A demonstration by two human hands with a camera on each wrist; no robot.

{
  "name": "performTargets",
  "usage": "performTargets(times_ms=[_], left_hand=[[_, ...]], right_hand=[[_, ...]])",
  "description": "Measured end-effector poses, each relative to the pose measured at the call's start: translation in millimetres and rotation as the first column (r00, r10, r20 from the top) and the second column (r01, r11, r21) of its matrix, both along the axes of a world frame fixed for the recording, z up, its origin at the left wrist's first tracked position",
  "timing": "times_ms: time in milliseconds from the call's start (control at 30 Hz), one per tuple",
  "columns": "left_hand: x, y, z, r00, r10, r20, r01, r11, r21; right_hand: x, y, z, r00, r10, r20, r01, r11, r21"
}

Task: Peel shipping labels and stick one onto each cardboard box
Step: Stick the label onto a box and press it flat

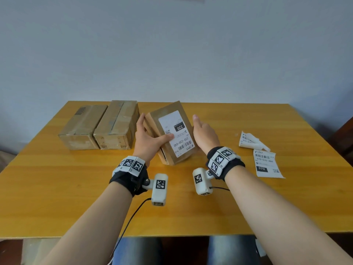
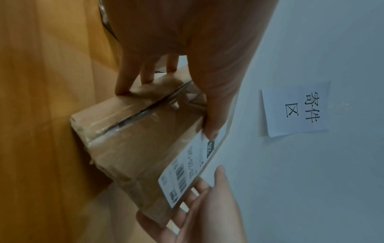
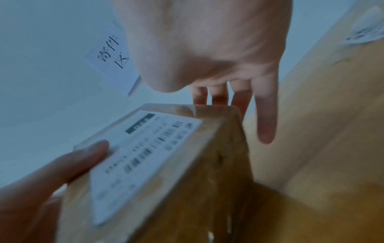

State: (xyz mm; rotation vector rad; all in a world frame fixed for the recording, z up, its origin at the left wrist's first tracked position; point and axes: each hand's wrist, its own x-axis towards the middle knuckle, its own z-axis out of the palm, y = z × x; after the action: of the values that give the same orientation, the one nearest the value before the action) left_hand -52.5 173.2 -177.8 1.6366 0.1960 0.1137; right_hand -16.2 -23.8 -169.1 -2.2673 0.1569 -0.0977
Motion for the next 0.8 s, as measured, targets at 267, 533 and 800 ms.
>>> performTargets(times_ms=[267, 533, 800], left_hand=[[3.5, -8.7, 6.9, 0.999, -0.003, 0.034, -0.001, 0.994, 0.106], [2.6, -7.3, 18.2, 0.998, -0.016, 0.053, 0.003, 0.972, 0.233], [-1.9, -3.9, 17.0, 0.998, -0.039, 0.052, 0.025, 0.970, 0.241]], right_hand=[[-6.2, 27.0, 5.7, 0.996, 0.003, 0.087, 0.003, 0.998, -0.068], [-8.8, 33.3, 4.5, 0.990, -0.055, 0.130, 0.071, 0.990, -0.118], [-8.1, 23.7, -3.6, 0.977, -0.097, 0.188, 0.115, 0.989, -0.088]])
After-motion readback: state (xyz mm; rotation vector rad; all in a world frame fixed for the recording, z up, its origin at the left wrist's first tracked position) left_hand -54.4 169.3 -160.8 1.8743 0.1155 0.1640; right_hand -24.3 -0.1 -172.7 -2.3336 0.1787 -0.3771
